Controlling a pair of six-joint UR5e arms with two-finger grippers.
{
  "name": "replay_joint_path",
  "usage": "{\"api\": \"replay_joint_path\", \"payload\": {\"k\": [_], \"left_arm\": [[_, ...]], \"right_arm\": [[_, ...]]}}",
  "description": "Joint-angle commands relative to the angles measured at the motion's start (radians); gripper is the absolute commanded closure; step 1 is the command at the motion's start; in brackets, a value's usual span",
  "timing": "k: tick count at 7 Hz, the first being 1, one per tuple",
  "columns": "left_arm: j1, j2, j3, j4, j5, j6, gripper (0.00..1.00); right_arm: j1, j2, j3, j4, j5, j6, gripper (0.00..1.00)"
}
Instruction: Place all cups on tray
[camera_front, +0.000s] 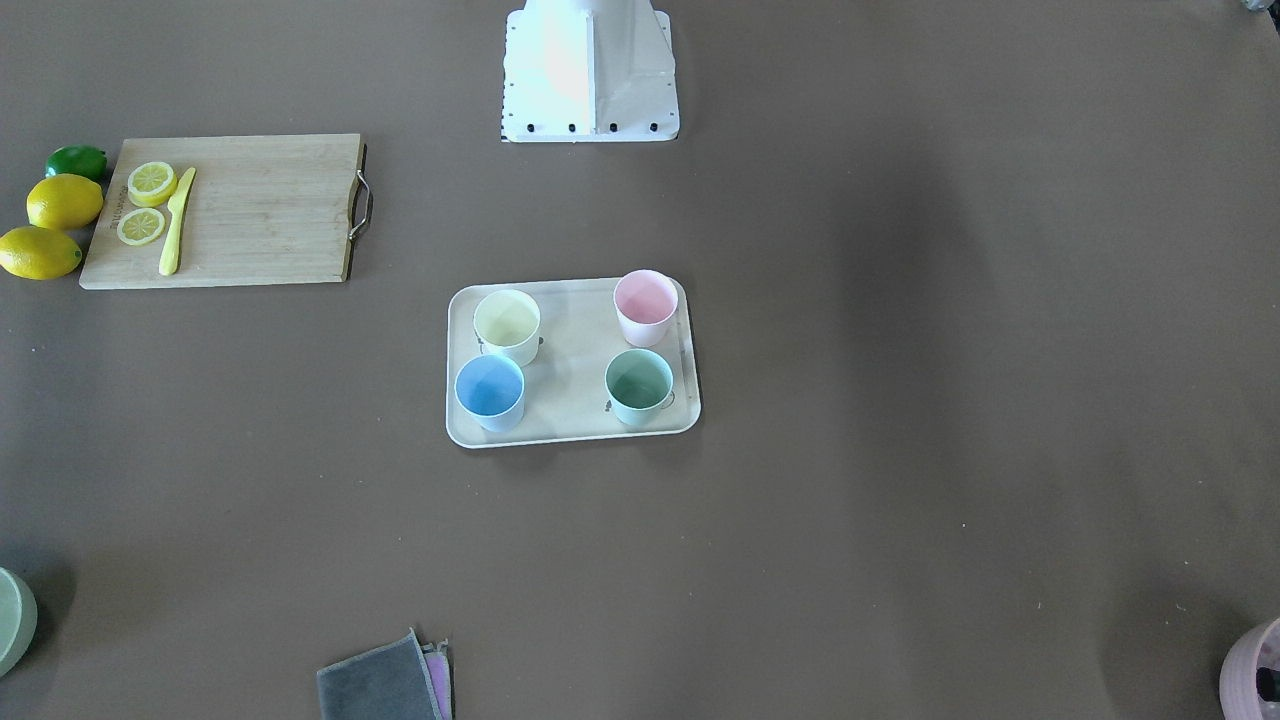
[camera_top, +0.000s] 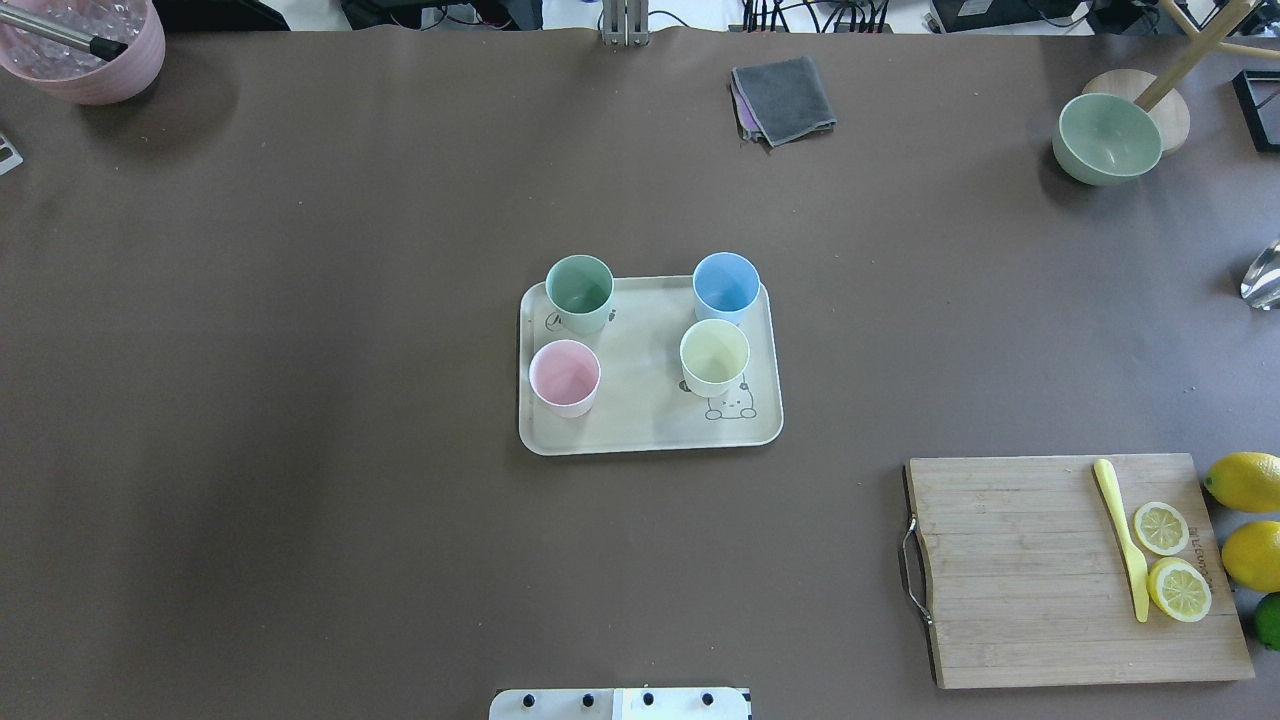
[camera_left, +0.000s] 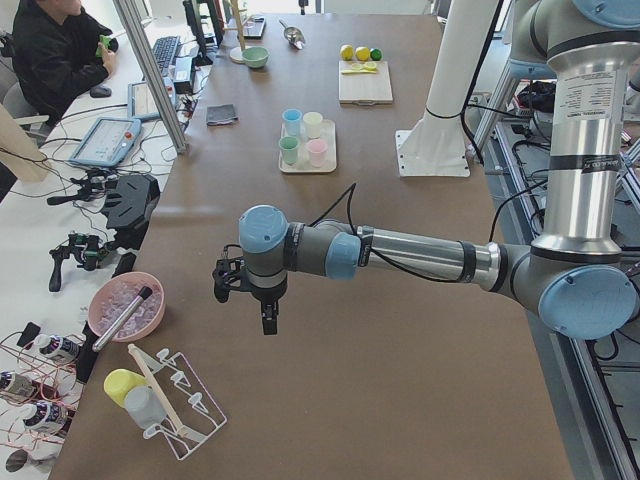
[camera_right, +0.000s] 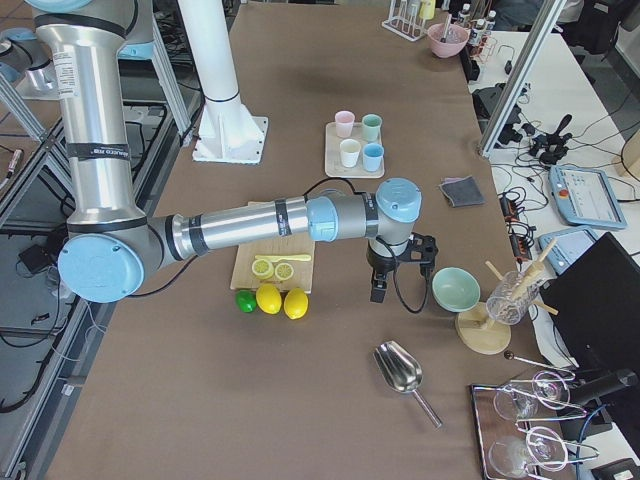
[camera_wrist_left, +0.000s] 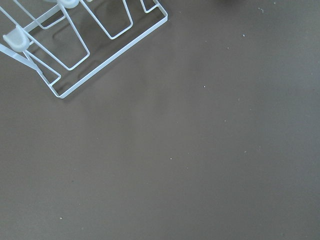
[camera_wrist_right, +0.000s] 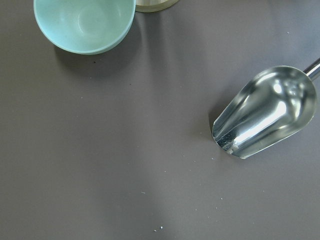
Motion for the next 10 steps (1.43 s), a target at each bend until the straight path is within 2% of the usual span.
{"api": "replay_joint_path", "payload": {"k": [1,10], "left_arm": [[0.000,0.004,0.005,0.000,0.003,-0.004,0.02],[0.001,0.003,0.027,0.002,0.008,-0.007,0.02]], "right_arm": [[-0.002,-0.022,-0.001,0.001,0.000,0.011,0.00],[-0.002,-0.013,-0.007,0.001,-0.003,0.011,0.00]]}}
